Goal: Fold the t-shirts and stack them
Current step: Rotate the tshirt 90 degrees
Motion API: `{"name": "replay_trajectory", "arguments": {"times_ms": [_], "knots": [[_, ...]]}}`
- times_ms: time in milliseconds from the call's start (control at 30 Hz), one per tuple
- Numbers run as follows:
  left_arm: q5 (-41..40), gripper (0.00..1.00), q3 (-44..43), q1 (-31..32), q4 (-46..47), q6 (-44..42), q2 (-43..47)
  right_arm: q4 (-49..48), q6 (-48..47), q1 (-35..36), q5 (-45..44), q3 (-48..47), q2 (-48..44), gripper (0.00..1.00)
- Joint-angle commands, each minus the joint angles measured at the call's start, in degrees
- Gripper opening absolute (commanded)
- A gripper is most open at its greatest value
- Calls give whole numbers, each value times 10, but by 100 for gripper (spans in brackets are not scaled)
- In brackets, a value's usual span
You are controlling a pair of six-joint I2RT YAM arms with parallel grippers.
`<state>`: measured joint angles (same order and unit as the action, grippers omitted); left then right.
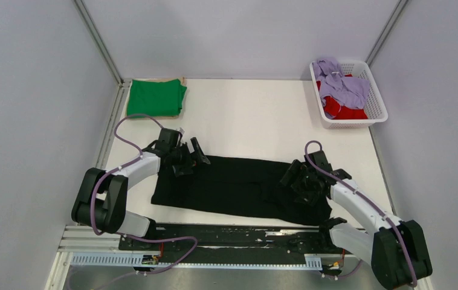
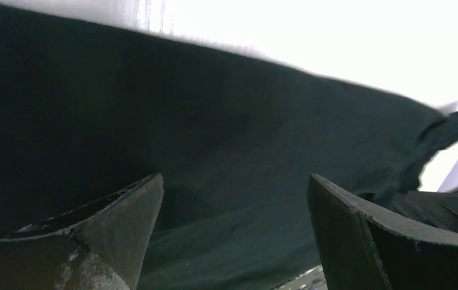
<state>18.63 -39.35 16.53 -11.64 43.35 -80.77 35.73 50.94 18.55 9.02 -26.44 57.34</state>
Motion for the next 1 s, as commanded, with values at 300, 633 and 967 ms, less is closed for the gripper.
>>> {"name": "replay_trajectory", "arguments": {"times_ms": [300, 633, 967], "knots": [[-25, 100, 79, -3, -24, 7, 50, -213, -71, -76, -111, -184, 310, 100], [19, 100, 144, 99, 173, 135, 33, -212, -162, -90, -22, -542, 611, 100], [-20, 100, 40, 281, 266, 237, -104, -150, -107, -87, 78, -913, 879, 98]]}}
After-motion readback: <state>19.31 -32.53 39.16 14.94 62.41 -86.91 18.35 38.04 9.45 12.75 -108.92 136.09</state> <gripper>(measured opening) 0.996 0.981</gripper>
